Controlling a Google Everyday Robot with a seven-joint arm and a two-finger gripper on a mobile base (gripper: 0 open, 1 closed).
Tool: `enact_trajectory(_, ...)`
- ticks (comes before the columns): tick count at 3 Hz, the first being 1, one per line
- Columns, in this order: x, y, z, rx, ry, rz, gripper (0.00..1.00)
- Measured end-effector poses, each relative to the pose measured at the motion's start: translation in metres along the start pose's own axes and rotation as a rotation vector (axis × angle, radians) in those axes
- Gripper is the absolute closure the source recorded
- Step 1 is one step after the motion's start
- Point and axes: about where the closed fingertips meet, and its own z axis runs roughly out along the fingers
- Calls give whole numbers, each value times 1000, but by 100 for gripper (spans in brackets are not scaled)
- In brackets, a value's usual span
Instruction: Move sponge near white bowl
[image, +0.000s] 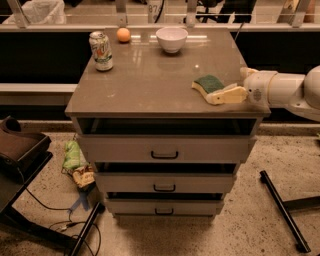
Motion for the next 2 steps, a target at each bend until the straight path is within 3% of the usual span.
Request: enact_trajectory(2, 22, 12, 19, -28, 7, 50, 57)
